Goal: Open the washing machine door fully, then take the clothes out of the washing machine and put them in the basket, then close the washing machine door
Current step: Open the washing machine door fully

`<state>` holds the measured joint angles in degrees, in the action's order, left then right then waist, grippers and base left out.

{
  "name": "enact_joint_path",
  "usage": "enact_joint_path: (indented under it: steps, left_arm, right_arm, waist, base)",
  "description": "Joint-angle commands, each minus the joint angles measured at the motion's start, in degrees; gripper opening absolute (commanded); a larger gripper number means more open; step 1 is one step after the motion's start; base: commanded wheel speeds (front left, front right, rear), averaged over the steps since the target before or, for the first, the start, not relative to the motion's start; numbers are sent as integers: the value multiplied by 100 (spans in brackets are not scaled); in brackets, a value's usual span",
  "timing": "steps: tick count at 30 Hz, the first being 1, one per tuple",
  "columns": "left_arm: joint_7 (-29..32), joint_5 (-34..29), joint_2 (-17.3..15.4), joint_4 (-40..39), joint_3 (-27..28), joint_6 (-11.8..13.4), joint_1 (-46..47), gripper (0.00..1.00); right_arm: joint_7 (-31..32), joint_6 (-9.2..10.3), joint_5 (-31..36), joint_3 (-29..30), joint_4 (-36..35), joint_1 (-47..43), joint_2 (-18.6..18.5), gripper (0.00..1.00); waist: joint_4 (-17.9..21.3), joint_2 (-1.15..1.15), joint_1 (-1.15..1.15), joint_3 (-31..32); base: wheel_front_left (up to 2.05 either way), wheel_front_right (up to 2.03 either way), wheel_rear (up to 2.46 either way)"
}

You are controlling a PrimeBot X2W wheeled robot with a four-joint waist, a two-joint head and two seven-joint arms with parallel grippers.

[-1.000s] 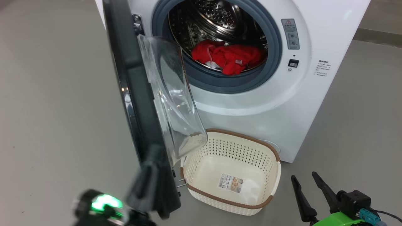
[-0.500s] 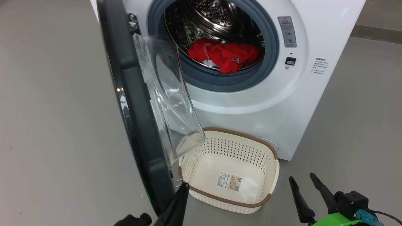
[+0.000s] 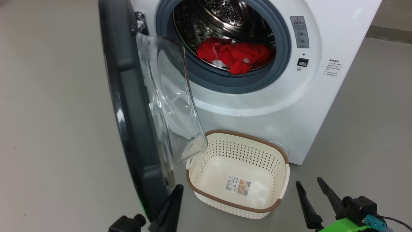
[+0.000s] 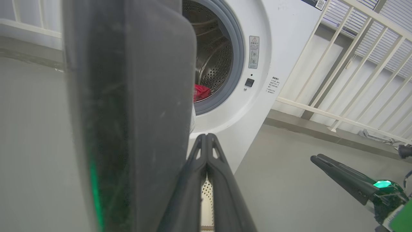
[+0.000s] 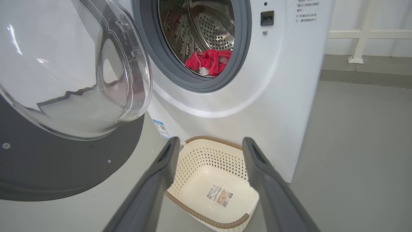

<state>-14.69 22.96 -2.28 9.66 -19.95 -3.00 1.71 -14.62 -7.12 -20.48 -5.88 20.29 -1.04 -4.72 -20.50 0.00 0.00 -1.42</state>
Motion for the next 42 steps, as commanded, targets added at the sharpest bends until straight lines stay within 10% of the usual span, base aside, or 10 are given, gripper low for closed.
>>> enact_joint_path:
  steps: [1,42]
  left_arm:
    - [-31,25,-60,-106,388,68,198,0]
    - [-31,-753,-580,772,3897,96,974,0]
  right_arm:
    - [-38,-36,76,-142,-127,175,-20,100]
    - [-38,-36,168,-200,-208,397,-50,100]
  waist:
    - [-15,0,0,-6]
    - [-14,0,0,-517]
  base:
    - [0,0,0]
    - [0,0,0]
